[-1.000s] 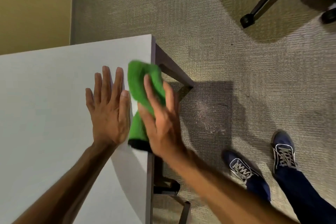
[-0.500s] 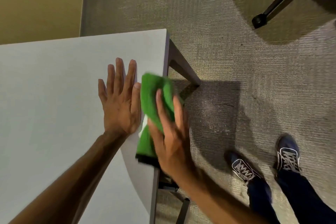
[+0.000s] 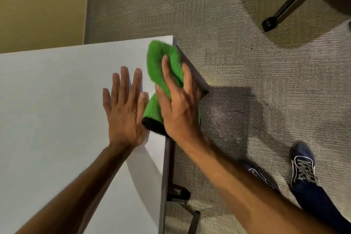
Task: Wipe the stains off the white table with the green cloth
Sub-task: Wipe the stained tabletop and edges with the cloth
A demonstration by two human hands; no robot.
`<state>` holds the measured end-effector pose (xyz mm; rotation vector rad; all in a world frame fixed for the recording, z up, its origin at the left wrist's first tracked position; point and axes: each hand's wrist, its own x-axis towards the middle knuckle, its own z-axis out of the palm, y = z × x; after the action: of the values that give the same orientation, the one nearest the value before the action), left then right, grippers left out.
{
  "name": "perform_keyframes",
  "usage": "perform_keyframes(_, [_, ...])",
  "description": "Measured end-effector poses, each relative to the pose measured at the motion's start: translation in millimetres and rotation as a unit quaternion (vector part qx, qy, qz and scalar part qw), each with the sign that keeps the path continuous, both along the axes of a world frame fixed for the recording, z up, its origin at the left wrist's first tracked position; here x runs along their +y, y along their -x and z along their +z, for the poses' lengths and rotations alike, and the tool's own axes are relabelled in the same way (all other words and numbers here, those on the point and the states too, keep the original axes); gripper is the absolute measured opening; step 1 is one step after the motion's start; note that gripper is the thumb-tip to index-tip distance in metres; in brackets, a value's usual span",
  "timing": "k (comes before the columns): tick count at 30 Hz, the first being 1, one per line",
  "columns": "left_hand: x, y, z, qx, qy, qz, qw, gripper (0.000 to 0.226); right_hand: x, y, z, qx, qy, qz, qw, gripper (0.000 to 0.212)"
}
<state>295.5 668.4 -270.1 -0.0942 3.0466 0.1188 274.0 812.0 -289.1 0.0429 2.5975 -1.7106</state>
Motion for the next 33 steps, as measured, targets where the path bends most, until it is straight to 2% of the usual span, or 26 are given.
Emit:
perform_keyframes(4, [1,-1,0,0.002,-0.004,0.01,1.0,0.059,7,44,-1,0.01,-0.008,-0.005,1.0,0.06])
perform_keyframes(7, [1,0,-1,0.003,-0.004,0.01,1.0,0.059,7,35,-1,0.019,-0.02,-0.003,1.0,0.06])
perform_keyframes(15, [4,0,1,-0.006,-0.014,0.018,1.0,0.06,9,-132,-6,0.012,-0.061,0.071,0.996,0.058])
perform_keyframes(18, [6,1,1,0.003,-0.022,0.021,1.0,0.061,0,-166,-10,0.021,-0.101,0.047,0.994,0.054])
perform_keyframes(20, [6,0,1,0.004,-0.019,0.021,1.0,0.061,-3,-168,-8,0.0,-0.095,0.015,0.995,0.06])
perform_keyframes(24, [2,0,-1,0.003,-0.011,0.011,1.0,0.06,2,-142,2,-0.008,-0.062,0.046,0.997,0.063])
perform_keyframes(27, [-4,-1,-3,-0.004,0.011,0.0,1.0,0.064,3,-85,6,-0.013,-0.042,0.024,0.999,0.061])
perform_keyframes(33, [2,0,0,0.003,-0.011,0.013,1.0,0.058,8,32,2,-0.001,-0.04,0.017,0.999,0.06])
